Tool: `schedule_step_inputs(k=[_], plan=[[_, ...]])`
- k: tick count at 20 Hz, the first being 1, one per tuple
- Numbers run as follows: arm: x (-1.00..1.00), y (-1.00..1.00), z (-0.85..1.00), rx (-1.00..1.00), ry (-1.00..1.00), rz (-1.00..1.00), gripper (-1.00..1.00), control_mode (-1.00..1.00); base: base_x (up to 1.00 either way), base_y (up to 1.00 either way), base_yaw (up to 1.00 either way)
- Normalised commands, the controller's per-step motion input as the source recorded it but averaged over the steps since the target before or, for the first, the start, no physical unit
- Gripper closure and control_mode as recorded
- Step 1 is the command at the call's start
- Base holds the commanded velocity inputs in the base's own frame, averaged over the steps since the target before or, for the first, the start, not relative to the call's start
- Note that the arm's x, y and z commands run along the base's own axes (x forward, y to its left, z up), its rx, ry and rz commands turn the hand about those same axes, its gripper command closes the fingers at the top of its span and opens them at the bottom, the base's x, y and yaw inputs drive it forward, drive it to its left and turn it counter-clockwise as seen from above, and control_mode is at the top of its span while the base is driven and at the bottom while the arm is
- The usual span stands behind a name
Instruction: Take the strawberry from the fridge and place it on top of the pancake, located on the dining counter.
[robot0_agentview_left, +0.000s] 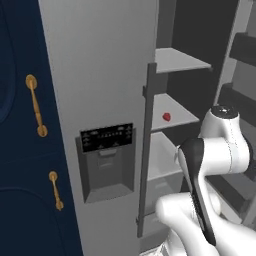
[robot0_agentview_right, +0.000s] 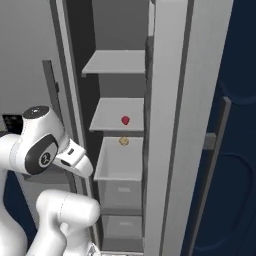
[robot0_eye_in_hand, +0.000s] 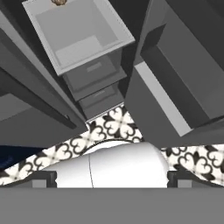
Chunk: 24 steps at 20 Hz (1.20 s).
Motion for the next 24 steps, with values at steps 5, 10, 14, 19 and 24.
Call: schedule_step_inputs(k=[5, 10, 14, 19, 24], plan=[[0.0, 0.0, 0.0, 0.0, 0.0, 0.0, -1.0, 1.0, 0.34, -0.37, 0.19], [0.0, 0.0, 0.0, 0.0, 0.0, 0.0, -1.0, 1.0, 0.3, -0.12, 0.0], [0.0, 0.0, 0.0, 0.0, 0.0, 0.0, -1.0, 1.0, 0.33, -0.06, 0.0], [0.0, 0.0, 0.0, 0.0, 0.0, 0.0, -1.0, 1.0, 0.32, -0.13, 0.0], [0.0, 0.0, 0.0, 0.0, 0.0, 0.0, -1.0, 1.0, 0.36, -0.13, 0.0]])
